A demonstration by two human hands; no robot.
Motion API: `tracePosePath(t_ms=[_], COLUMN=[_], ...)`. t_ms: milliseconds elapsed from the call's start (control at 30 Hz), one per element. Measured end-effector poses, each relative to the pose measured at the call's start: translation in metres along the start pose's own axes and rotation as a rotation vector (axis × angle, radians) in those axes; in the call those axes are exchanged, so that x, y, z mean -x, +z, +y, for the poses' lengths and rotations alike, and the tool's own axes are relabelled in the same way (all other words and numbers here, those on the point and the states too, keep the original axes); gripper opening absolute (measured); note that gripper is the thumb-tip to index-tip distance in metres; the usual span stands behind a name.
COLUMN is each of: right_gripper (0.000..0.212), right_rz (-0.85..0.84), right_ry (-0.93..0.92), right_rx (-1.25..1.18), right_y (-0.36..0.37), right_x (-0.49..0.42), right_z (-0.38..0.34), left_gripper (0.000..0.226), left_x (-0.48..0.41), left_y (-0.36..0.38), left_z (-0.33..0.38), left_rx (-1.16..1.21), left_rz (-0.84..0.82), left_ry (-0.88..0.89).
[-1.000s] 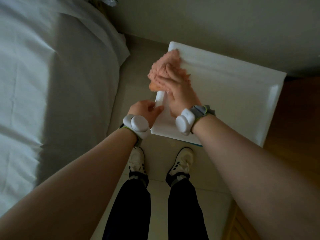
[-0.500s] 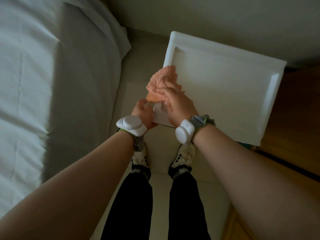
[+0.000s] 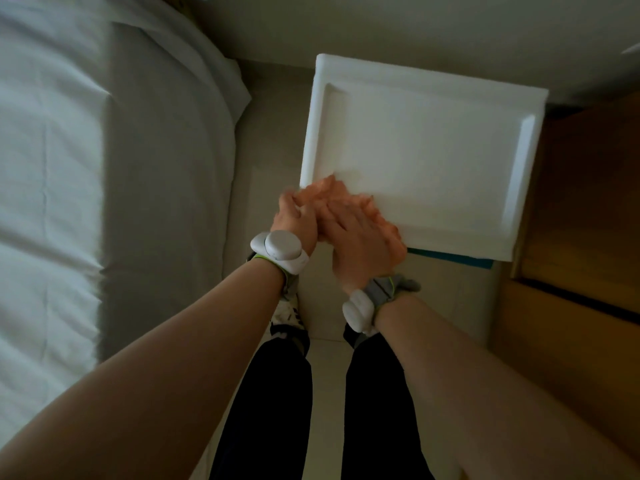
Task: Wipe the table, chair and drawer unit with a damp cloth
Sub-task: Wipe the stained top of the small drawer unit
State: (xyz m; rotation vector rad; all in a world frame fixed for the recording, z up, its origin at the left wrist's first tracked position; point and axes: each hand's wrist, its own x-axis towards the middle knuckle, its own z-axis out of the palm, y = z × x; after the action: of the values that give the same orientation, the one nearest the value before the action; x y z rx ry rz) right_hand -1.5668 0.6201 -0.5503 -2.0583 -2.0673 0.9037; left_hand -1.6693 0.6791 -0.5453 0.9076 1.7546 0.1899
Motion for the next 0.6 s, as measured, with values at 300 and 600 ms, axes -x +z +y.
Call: tracePosePath(t_ms=[300, 600], right_gripper=[0.056, 0.056], right_rz=[0.085, 0.102], right_ry=[0.199, 0.202], right_rx=[0.027, 0.05], right_y=[-0.02, -0.03], right_x=[0.039, 0.052], right_z=[0.069, 0.101], left_gripper=[0.085, 0.084], left_x=[0.021, 0.023], left_y=[0.028, 0.098], left_z=[0.011, 0.015], left_rx=[-0.542, -0.909], left_rz=[0.091, -0.187], left_ry=[0.061, 0.542])
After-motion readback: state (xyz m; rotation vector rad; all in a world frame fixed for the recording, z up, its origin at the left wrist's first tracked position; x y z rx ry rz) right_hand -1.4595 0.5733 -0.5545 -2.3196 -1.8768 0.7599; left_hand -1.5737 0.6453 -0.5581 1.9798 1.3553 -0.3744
